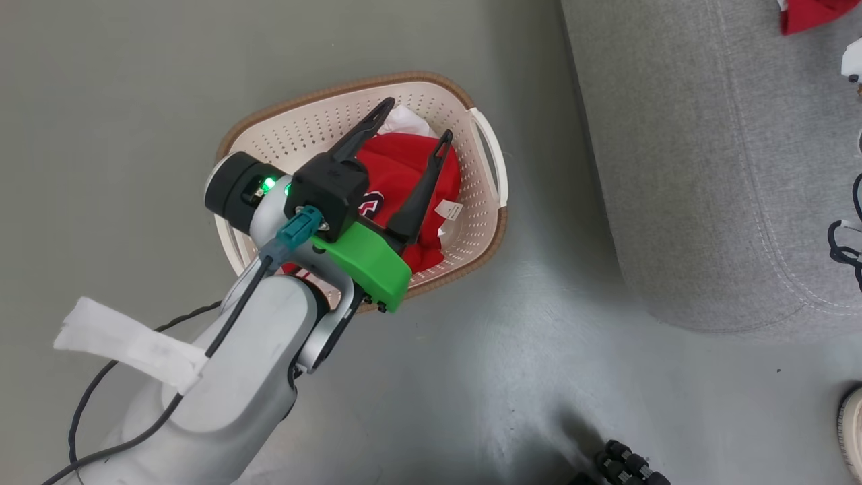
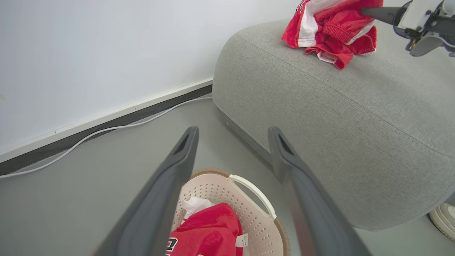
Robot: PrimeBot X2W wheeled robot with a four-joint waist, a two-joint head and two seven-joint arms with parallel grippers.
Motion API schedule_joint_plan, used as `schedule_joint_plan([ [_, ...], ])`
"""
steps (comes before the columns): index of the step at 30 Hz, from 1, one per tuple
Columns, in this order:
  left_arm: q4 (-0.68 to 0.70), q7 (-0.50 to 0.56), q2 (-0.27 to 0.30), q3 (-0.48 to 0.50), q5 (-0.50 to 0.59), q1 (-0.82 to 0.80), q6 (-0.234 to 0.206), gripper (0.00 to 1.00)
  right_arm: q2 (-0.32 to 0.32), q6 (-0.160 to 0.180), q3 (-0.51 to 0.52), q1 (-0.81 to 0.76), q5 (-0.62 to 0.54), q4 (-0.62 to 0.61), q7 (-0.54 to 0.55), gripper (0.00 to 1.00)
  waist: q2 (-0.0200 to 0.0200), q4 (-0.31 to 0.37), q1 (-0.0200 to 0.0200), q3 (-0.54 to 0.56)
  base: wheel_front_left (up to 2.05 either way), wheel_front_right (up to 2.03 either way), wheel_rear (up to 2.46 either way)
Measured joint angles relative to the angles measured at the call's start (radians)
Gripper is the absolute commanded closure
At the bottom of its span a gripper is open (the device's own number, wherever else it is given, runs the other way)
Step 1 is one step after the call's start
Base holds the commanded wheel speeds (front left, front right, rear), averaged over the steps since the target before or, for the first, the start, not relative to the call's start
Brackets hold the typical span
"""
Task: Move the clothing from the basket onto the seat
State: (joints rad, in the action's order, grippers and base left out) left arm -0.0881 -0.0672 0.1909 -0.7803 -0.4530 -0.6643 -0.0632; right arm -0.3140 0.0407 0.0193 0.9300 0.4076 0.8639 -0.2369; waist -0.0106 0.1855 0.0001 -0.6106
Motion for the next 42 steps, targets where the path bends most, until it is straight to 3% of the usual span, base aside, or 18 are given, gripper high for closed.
schedule_joint_plan([
  [6, -0.018, -0.029, 0.0, 0.026, -0.019, 0.02, 0.0, 0.0, 0.015, -0.052, -0.023, -0.031, -0.007, -0.013, -0.017, 0.0, 0.0, 0.013, 0.0, 0.034, 0.0, 0.0, 0.0],
  [12, -0.046, -0.069, 0.0, 0.043, -0.04, 0.055, 0.0, 0.0, 0.026, -0.075, -0.055, -0.088, -0.059, -0.053, -0.018, 0.0, 0.0, 0.026, -0.0001, 0.08, 0.0, 0.0, 0.0],
  [22, -0.1, -0.142, -0.02, 0.092, -0.091, 0.11, 0.0, 0.0, 0.04, -0.085, -0.028, -0.178, -0.079, -0.187, -0.018, 0.0, 0.0, 0.026, -0.0001, 0.178, 0.0, 0.0, 0.0],
  [42, -0.213, -0.182, 0.009, 0.288, -0.145, 0.345, -0.035, 0.0, 0.188, -0.102, -0.084, -0.497, -0.128, -0.372, -0.018, 0.0, 0.0, -0.076, -0.0002, 0.43, 0.0, 0.0, 0.0],
])
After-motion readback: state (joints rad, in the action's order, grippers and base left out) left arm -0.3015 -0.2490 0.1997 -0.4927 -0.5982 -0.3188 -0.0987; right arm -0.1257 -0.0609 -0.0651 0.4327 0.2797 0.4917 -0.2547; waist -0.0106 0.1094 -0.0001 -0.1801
